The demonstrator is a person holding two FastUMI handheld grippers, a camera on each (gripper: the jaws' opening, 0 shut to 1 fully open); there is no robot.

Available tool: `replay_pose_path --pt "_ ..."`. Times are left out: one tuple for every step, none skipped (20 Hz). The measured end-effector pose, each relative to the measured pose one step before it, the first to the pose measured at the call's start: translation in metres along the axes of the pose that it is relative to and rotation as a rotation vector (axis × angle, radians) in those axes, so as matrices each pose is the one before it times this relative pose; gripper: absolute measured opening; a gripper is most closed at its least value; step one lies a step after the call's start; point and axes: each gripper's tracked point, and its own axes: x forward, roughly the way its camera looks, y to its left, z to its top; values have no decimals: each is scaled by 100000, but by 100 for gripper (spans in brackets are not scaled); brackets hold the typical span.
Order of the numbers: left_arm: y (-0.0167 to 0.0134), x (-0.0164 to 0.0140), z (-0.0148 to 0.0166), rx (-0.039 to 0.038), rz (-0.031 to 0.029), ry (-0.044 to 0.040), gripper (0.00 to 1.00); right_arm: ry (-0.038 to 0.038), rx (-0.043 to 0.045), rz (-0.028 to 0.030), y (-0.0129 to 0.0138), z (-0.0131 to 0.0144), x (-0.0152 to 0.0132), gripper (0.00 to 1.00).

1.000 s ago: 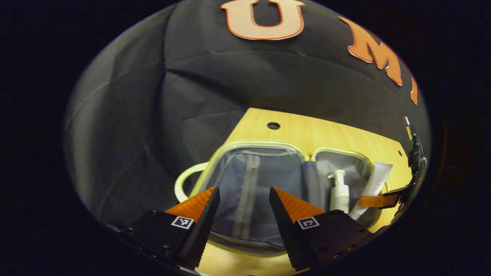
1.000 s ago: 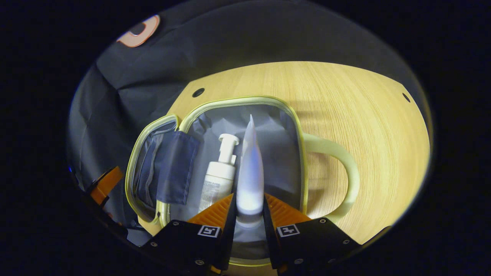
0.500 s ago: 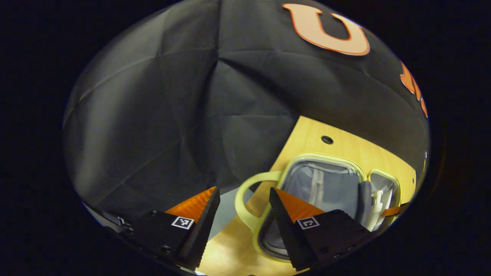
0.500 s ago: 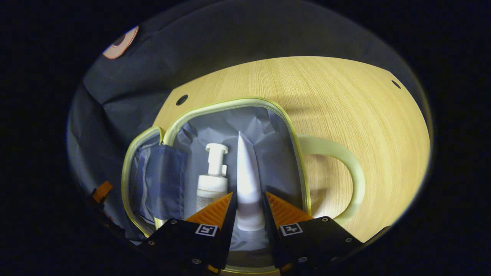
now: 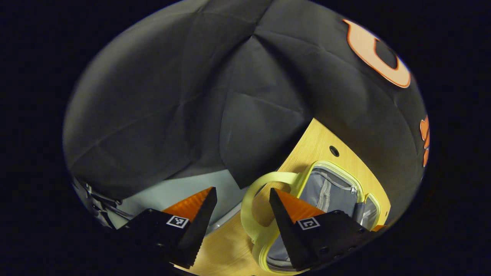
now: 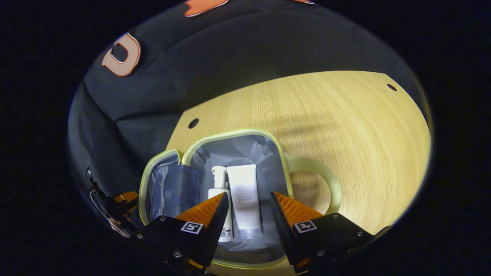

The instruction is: First open the suitcase, pack the skin care products into it, and then close the suitcase.

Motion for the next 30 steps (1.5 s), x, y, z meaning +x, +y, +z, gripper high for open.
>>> replay_pose_path --pt "6 516 -476 -2201 -1756 3050 87 -3030 -797 1061 -131 735 -947 76" --pt "176 650 -235 -1494 -1344 2372 87 -3530 -807 1157 44 937 -845 78" --pt "421 523 -139 -1209 562 2017 87 -3486 -550 841 53 892 -754 80" --pt "402 635 -310 -1167 1772 1112 87 -3263 -249 1072 63 732 -734 81" --pt "-165 888 -171 -978 -214 623 82 -2842 -286 -50 -195 849 -729 83" --pt "-194 -143 -176 -843 -866 1121 70 -2792 -28 284 -172 747 -876 84" --pt "-292 246 -557 -91 -806 1045 58 -2617 -403 -273 -345 805 -590 84" --pt "-489 -427 -82 -922 -1599 628 46 -1972 -235 -224 -412 548 -640 84" --pt "-129 -351 249 913 425 -79 33 -2149 -285 -231 -209 702 -519 84" --pt "-181 559 -70 1304 -1634 -54 19 -1320 -293 -963 -515 331 -458 84" --pt "-481 -656 616 305 -1791 -1371 19 -1447 -266 -179 -350 444 -488 85" --pt "-433 -350 117 1324 -2634 -415 12 -1037 -391 -761 -234 362 -303 85" --pt "-473 -484 208 863 -3538 -983 12 -366 -111 637 -55 117 -251 86" --pt "-818 -497 442 -165 -4025 -1686 12 -1045 -677 -641 -206 264 -196 86" --pt "-719 -743 610 758 -3965 -2863 12 -1077 -834 212 -187 277 -263 86" --pt "-752 -670 842 1363 -3190 -3462 11 -1112 -969 -49 64 314 -119 87" --pt "-814 -516 624 864 -2811 -1925 11 -1476 -967 522 21 459 -160 87" --pt "-870 -967 367 999 -2808 -1898 11 -895 -991 609 193 292 -16 87" --pt "-871 -900 517 2692 -1045 -1387 11 138 -587 852 73 198 -228 87" --pt "-1102 -1207 534 4022 -987 -2048 11 240 -195 1399 274 56 -75 87" --pt "-1219 -693 686 3334 -2001 -1910 11 -240 -260 345 68 200 -137 88" --pt "-1397 -852 899 2762 -1898 -2190 11 -924 -444 1001 177 350 8 89" --pt "-1142 -742 826 1812 -1894 -1804 11 -1487 -780 -303 -36 503 -155 91" --pt "-1314 -1232 1009 987 -2813 -2341 11 -1453 -1033 1150 237 401 18 91" --pt "-1099 -787 781 1108 -1248 -1491 10 -1162 -1184 1293 111 394 -208 92" --pt "-1483 -643 29 2484 -1201 -1416 10 -1258 -1401 2292 409 425 -261 92" --pt "-1315 -455 242 2489 -1192 -1335 10 -830 -1192 182 -63 323 -99 93" --pt "-1327 -490 184 2515 -668 -441 10 -275 -606 278 -329 -12 -125 93" --pt "-1082 -488 418 2323 -1182 -778 10 67 -177 -29 -191 24 -204 94" --pt "-1237 -698 432 1542 -1331 -1153 10 -104 -268 184 -214 20 -92 94"
